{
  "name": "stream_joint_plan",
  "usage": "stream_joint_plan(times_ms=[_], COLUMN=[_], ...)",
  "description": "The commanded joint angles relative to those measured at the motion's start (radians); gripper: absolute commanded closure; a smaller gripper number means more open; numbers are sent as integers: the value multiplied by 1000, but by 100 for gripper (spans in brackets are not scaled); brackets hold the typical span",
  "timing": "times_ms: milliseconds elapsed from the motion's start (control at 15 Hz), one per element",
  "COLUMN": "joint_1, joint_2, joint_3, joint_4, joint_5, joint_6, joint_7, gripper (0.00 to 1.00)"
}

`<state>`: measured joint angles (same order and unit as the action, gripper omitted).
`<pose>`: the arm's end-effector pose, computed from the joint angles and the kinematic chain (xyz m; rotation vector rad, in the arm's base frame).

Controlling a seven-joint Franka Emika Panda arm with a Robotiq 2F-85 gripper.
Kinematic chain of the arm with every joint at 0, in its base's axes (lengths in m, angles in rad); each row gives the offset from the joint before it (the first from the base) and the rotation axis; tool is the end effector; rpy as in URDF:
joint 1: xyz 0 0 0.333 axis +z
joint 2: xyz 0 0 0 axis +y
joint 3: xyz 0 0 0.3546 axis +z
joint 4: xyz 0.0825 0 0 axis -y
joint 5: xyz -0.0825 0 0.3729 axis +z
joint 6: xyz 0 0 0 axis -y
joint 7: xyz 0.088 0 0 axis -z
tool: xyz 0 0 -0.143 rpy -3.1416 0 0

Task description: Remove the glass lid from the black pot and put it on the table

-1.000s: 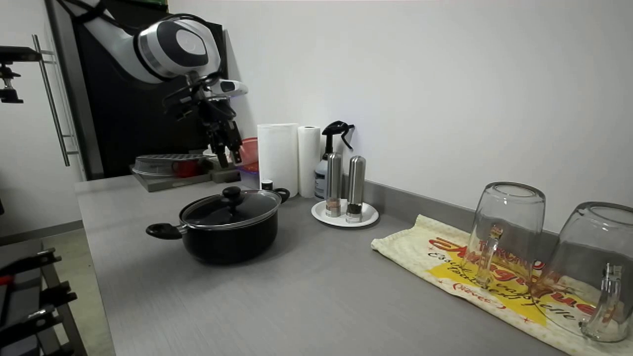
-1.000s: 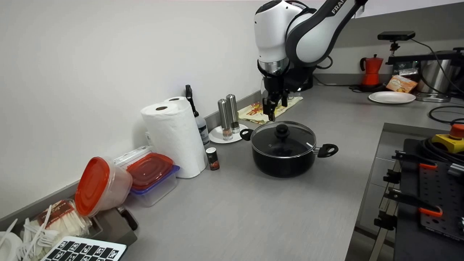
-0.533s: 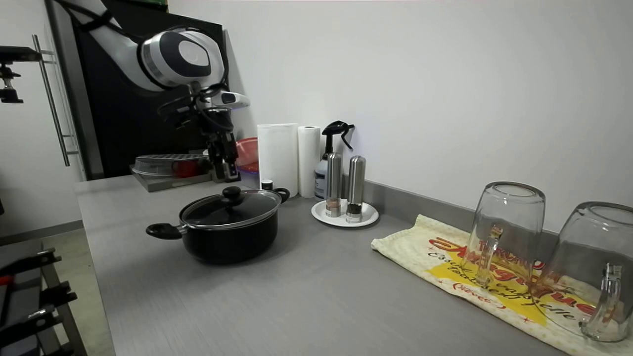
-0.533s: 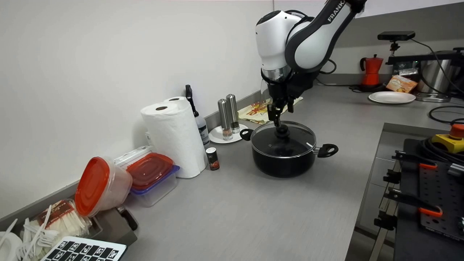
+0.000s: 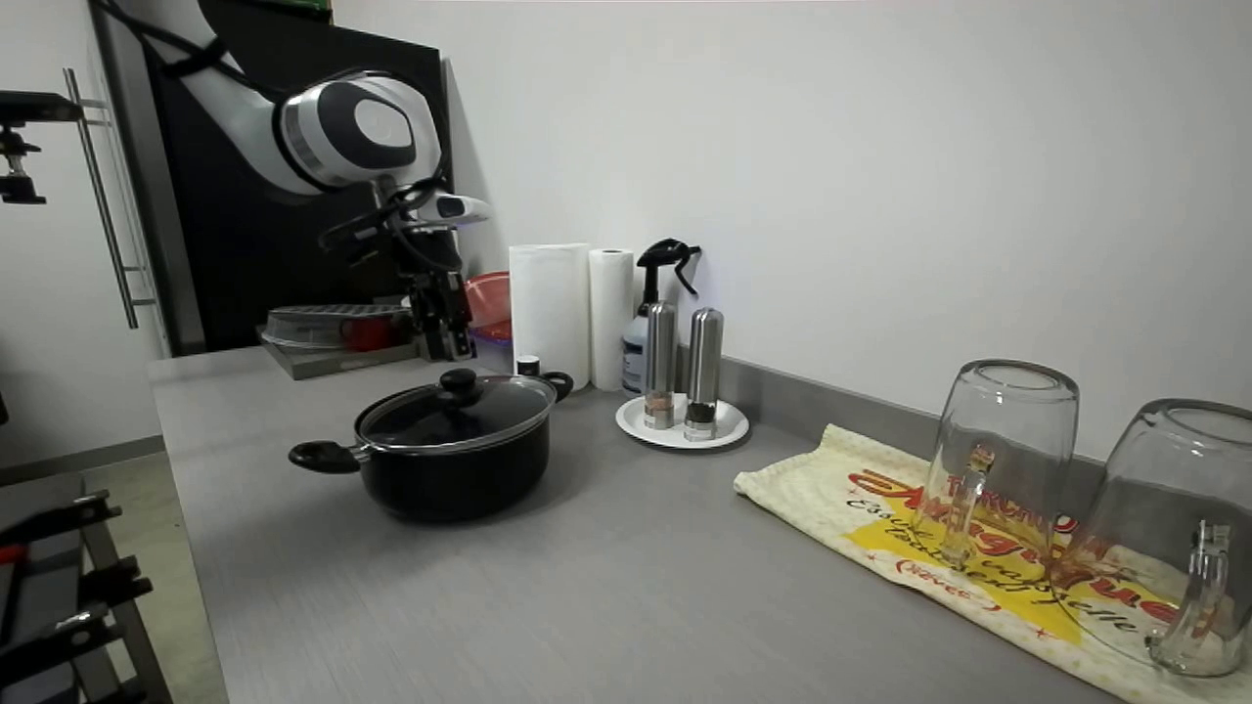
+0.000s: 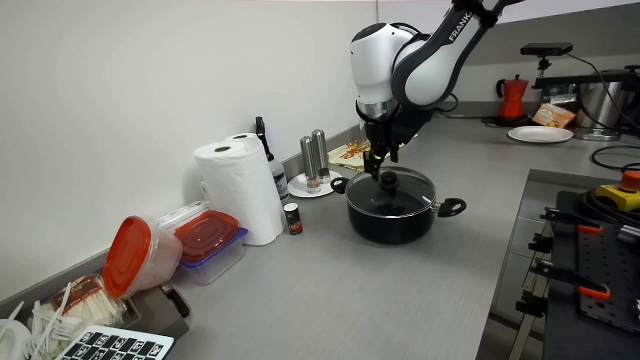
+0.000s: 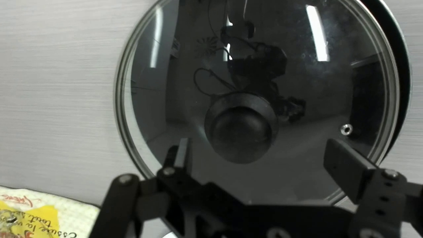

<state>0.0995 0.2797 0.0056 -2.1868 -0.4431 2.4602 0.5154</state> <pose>0.5612 0.0498 0.2692 2.8742 -0.0910 0.1134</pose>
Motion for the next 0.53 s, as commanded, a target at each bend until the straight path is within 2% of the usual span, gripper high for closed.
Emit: stream_joint_plan(times_ms=[0, 467], joint_1=[39, 48], joint_2=[25, 55], joint_3=[-42, -93], joint_4=[26, 41], joint_5=[-21, -19], joint_6=[47, 57], joint_7=[33, 45], gripper=[0, 0])
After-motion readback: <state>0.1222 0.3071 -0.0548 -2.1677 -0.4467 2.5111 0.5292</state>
